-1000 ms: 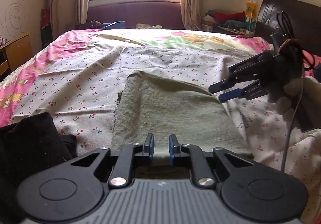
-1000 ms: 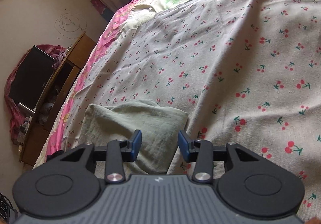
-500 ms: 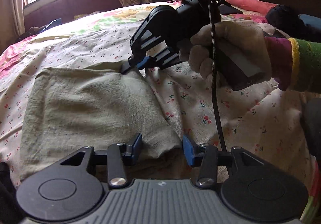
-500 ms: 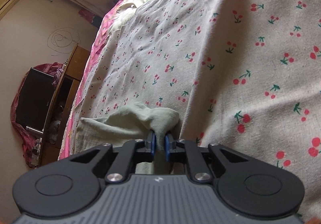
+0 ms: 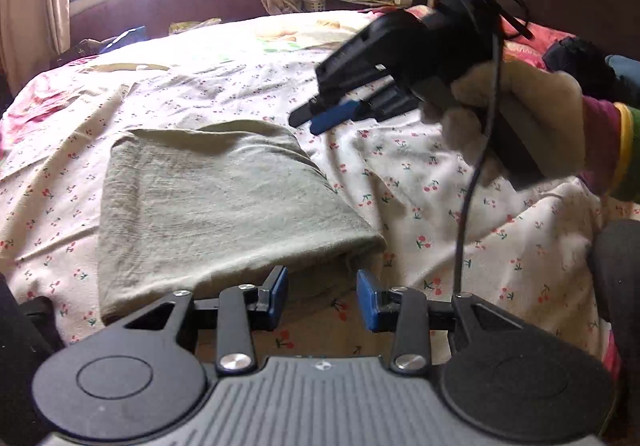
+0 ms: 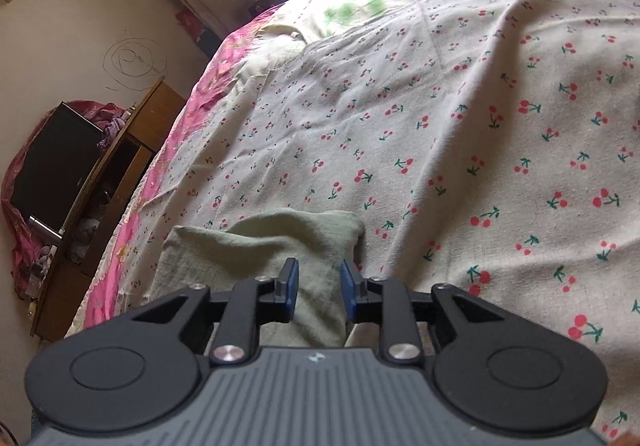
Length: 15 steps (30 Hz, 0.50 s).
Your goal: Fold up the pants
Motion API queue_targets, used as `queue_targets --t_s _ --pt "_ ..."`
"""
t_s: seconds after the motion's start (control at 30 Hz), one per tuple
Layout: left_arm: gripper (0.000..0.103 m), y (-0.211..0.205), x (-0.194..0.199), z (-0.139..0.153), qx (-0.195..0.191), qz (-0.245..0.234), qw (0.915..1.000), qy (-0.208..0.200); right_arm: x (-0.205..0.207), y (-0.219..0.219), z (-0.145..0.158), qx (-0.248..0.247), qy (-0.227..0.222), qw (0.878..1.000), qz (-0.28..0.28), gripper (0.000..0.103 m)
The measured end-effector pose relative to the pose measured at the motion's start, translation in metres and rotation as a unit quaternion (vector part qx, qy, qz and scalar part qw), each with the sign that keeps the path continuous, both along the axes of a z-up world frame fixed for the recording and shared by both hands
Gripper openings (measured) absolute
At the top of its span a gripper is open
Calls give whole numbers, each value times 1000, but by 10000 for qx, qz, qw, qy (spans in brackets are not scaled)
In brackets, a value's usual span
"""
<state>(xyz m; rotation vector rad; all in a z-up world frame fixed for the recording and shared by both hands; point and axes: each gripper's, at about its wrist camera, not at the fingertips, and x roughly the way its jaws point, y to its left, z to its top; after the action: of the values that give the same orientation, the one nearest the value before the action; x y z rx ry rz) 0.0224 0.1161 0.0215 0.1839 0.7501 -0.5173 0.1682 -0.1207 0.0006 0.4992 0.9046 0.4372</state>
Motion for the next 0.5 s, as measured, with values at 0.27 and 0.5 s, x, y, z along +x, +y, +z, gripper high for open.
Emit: queue_targets --t_s 0.27,0.5 --pt "49 52 39 -29 -190 1240 9903 592 -62 33 -26 -695 285 9943 753 26" --pt "50 66 22 -2 -424 1320 9903 102 -44 25 17 -541 -294 9971 441 34"
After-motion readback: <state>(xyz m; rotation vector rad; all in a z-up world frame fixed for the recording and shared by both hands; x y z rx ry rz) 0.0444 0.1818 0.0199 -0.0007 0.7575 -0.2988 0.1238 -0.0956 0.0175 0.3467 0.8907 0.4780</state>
